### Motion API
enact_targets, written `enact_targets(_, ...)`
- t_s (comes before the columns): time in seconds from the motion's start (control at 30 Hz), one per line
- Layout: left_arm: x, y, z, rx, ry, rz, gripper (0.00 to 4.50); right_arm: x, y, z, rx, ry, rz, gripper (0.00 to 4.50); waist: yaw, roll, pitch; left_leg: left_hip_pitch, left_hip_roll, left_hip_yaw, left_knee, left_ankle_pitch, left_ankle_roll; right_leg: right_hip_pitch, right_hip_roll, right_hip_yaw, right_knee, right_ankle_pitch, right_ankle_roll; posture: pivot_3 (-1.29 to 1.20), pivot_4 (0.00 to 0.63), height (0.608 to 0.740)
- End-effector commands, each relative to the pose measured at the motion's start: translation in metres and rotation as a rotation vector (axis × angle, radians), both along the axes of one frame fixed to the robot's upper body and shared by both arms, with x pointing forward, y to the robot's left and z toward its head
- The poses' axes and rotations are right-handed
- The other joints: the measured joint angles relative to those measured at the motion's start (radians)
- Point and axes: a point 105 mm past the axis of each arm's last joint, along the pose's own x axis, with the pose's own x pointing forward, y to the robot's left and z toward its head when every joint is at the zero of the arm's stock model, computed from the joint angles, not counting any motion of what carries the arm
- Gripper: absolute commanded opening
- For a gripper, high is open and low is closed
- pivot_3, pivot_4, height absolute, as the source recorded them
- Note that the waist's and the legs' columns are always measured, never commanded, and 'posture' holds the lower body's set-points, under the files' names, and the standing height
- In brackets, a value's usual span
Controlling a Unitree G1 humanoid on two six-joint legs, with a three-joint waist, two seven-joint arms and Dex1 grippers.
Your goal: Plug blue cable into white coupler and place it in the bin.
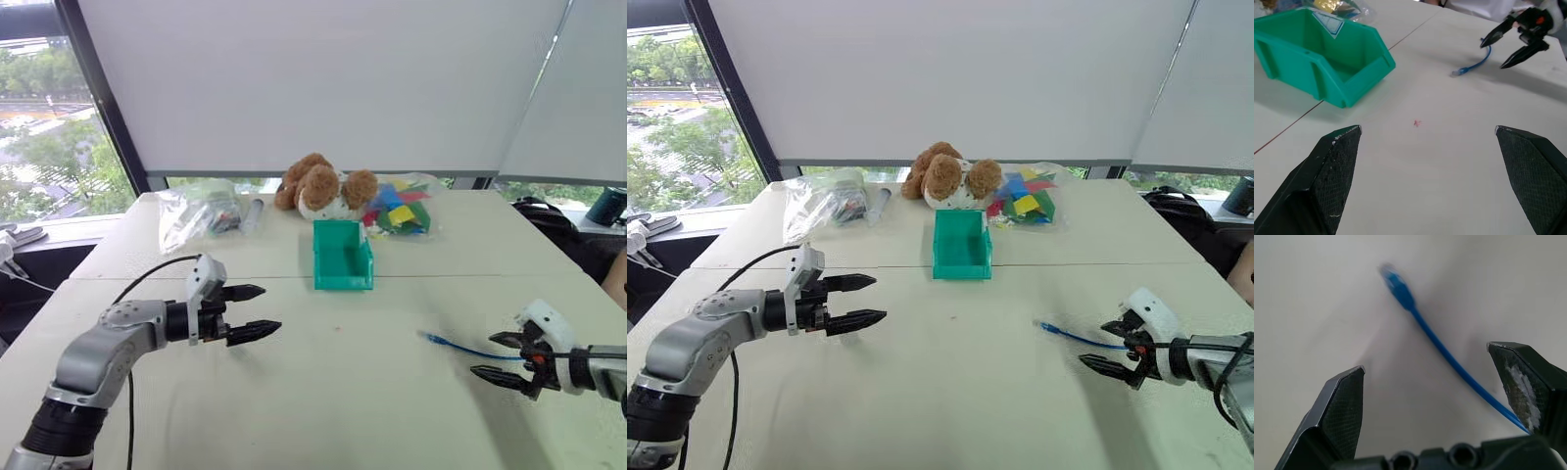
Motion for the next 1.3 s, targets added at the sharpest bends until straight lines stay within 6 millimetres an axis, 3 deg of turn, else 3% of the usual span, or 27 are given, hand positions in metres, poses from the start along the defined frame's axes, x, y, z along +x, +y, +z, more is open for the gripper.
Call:
enact_targets(0.03,-0.001,-0.002,0.011,0.001,-0.052,-0.009,4.5,0.009,-0.005,-0.003,0.016,-0.01,0.021,4.38,0.0,0.0,0.0,0.0,0.0,0.0,0.0,0.0,0.0,0.0,0.0,0.0,0.0,0.0,0.0,0.0,0.15,0.74)
enact_targets(0.27,-0.002,-0.002,0.01,0.005,-0.056,-0.004,4.5,0.021,-0.007,-0.024,0.029,0.036,0.045,4.38,0.0,0.0,0.0,0.001,0.0,0.001,0.0,0.0,0.0,0.001,0.0,0.001,0.0,0.0,0.0,0.0,0.15,0.74)
enact_targets(0.3,-0.003,-0.002,0.01,0.005,-0.057,-0.004,4.5,0.022,-0.006,-0.026,0.032,0.042,0.051,4.15,-0.001,0.0,0.0,0.002,0.0,0.001,0.0,0.0,0.0,0.002,0.0,0.001,0.0,0.0,0.0,0.0,0.15,0.74)
enact_targets(0.4,-0.003,-0.001,0.01,0.007,-0.059,-0.001,4.5,0.024,-0.004,-0.032,0.031,0.06,0.069,3.17,-0.004,0.0,0.0,0.004,0.0,0.001,0.0,0.0,0.0,0.004,0.001,0.001,0.0,0.0,0.0,0.0,0.15,0.74)
enact_targets(0.6,-0.003,-0.001,0.01,0.011,-0.064,0.003,4.5,0.019,-0.002,-0.041,-0.045,0.09,0.137,0.03,-0.003,-0.002,-0.002,0.009,0.001,0.001,0.0,0.0,0.0,0.009,0.001,0.001,0.0,0.0,0.0,0.0,0.15,0.74)
enact_targets(0.7,-0.003,0.0,0.01,0.012,-0.066,0.003,4.5,0.016,0.005,-0.039,-0.066,0.081,0.179,0.01,-0.001,-0.003,-0.002,0.012,0.001,0.001,0.0,-0.001,0.0,0.011,0.001,0.001,-0.001,-0.001,-0.003,0.0,0.15,0.74)
enact_targets(0.83,-0.001,0.0,0.012,0.018,-0.071,-0.008,4.5,0.019,0.06,0.001,-0.034,-0.035,0.363,0.01,-0.003,-0.003,-0.002,0.013,0.001,0.001,-0.001,-0.001,0.0,0.011,0.001,0.002,0.0,-0.002,-0.003,0.0,0.15,0.74)
enact_targets(0.87,0.0,0.0,0.012,0.019,-0.072,-0.01,4.5,0.019,0.067,0.004,-0.034,-0.042,0.386,0.01,-0.007,-0.001,-0.001,0.012,0.001,0.001,-0.001,-0.001,0.0,0.01,0.001,0.003,0.0,-0.001,-0.003,0.0,0.15,0.74)
enact_targets(0.97,0.003,-0.004,0.012,0.02,-0.077,-0.025,4.5,0.013,0.115,0.019,0.0,-0.058,0.542,0.01,-0.011,0.0,0.0,0.012,0.001,0.001,-0.002,-0.001,0.0,0.009,0.001,0.003,0.001,0.0,0.0,0.0,0.15,0.74)
enact_targets(1.13,0.005,-0.01,0.012,0.019,-0.082,-0.049,4.5,0.005,0.17,0.012,0.02,-0.007,0.726,0.01,-0.013,0.0,0.0,0.012,0.001,0.001,-0.002,-0.001,0.001,0.009,0.001,0.003,0.0,0.0,0.0,0.0,0.15,0.74)
enact_targets(1.3,0.004,-0.016,0.01,0.027,-0.085,-0.075,4.5,0.01,0.192,-0.007,-0.018,0.035,0.794,0.01,-0.011,-0.001,0.0,0.007,0.001,0.001,-0.001,-0.001,0.001,0.005,0.0,0.003,0.0,0.0,0.0,0.0,0.15,0.74)
